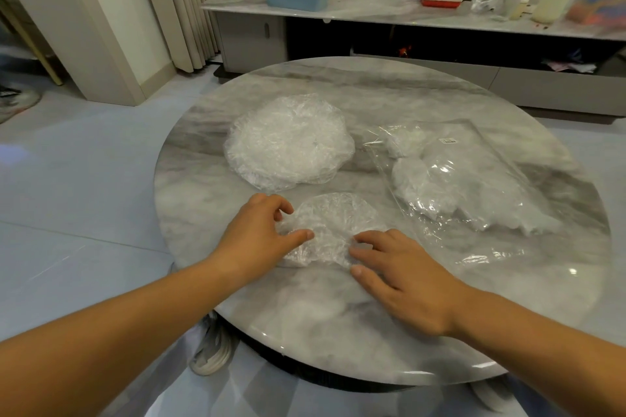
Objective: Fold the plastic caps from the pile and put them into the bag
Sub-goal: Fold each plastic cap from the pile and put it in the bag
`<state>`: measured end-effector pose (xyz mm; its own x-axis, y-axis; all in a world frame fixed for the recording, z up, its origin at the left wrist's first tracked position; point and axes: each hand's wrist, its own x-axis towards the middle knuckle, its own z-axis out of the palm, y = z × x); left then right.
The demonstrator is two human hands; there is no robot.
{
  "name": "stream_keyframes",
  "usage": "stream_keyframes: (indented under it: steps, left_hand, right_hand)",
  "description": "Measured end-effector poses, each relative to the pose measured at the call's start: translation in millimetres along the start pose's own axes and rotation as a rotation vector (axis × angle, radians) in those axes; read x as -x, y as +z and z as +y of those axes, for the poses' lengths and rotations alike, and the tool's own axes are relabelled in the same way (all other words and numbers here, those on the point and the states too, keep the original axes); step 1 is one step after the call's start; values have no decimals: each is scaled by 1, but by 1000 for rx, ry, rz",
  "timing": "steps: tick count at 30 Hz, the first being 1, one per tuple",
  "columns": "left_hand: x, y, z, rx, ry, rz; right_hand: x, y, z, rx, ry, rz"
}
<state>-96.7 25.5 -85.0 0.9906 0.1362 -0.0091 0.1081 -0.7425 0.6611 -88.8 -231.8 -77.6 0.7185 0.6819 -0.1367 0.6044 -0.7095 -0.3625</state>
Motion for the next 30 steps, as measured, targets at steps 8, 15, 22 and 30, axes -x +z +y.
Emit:
stream_keyframes:
  steps: [8, 15, 22, 30]
  left_hand:
    - [-10, 12, 2, -146, -87, -1]
    - [-17, 12, 1, -143, -137, -32]
    - [-25, 13, 2, -142, -148, -57]
    - [-25, 13, 0, -133, -144, -58]
  right_hand:
    - [-20, -15, -12, -57, 113, 101]
    - [-83, -38, -1, -418, 299, 169]
    - [-103, -37, -2, -649, 381, 164]
    - [-103, -44, -5, -765, 307, 248]
